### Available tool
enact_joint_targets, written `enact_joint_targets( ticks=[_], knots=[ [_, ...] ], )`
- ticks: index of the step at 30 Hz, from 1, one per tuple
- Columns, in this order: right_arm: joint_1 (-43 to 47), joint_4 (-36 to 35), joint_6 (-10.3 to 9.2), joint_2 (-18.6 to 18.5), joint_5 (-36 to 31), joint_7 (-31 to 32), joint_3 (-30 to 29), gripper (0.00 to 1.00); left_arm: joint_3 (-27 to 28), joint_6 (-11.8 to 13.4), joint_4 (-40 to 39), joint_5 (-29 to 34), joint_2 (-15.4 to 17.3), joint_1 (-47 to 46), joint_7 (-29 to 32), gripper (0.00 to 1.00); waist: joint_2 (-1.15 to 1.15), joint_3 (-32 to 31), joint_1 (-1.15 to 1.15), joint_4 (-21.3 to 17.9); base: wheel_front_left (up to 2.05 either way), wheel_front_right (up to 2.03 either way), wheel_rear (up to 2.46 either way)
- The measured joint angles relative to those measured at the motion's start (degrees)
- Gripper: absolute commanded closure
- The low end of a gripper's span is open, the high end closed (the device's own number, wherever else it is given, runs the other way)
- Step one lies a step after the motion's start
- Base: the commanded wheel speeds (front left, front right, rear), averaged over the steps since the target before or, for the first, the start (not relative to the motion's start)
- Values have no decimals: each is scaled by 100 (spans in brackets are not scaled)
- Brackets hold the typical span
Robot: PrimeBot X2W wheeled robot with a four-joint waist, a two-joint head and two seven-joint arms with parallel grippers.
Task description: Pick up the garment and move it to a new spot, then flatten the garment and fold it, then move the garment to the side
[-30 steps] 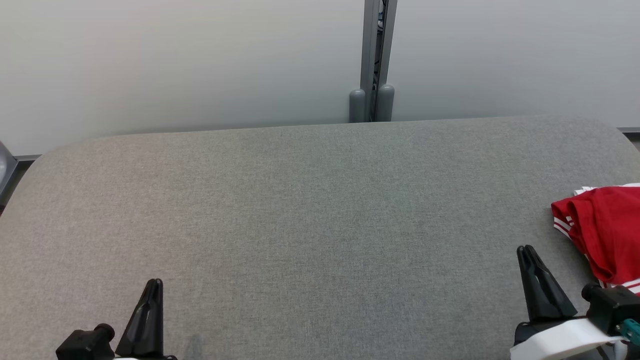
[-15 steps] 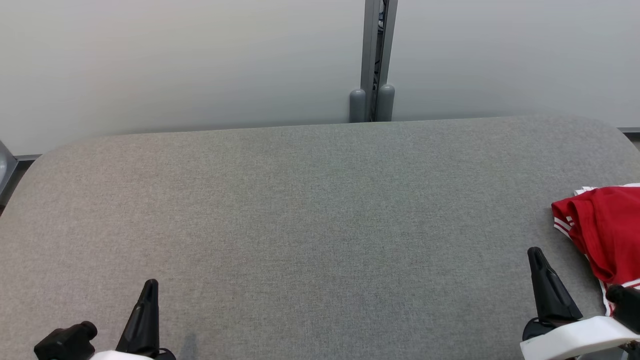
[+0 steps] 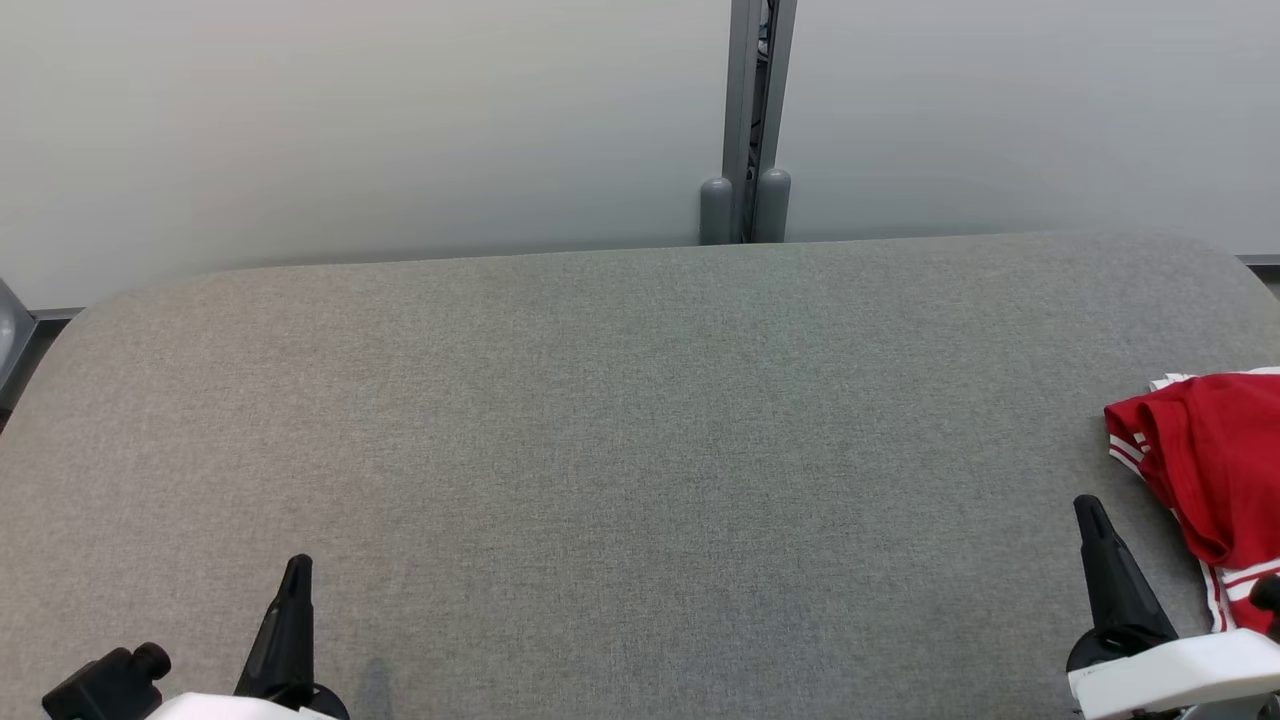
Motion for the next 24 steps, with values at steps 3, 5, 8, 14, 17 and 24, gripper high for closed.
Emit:
enact_joint_targets(
  ticks=[3, 5, 8, 14, 17, 24],
  knots=[
    [1, 0, 0, -5, 253, 43, -14, 100, 40, -48, 14, -207, -27, -57, 52, 100, 0, 1, 0, 1, 0, 0, 0],
    [3, 0, 0, -9, 411, 53, -27, 100, 67, -79, 16, -330, -44, -74, 87, 100, 0, 1, 0, 2, 0, 0, 0],
    [9, 0, 0, -15, 647, 97, -40, 100, 98, -110, 31, -531, -79, -74, 127, 100, 0, 2, 0, 4, 0, 0, 0],
    [17, 0, 0, -26, 1096, 171, -66, 100, 176, -199, 47, -892, -162, -81, 198, 100, 0, 3, 0, 7, 0, 0, 0],
    [19, 1, 0, -29, 1304, 199, -79, 100, 214, -235, 57, -1054, -182, -85, 247, 100, 0, 4, 0, 8, 0, 0, 0],
    [21, 0, 0, -33, 1716, 276, -111, 100, 278, -300, 70, -1381, -231, -122, 311, 100, 0, 5, 0, 11, 0, 0, 0]
  ],
)
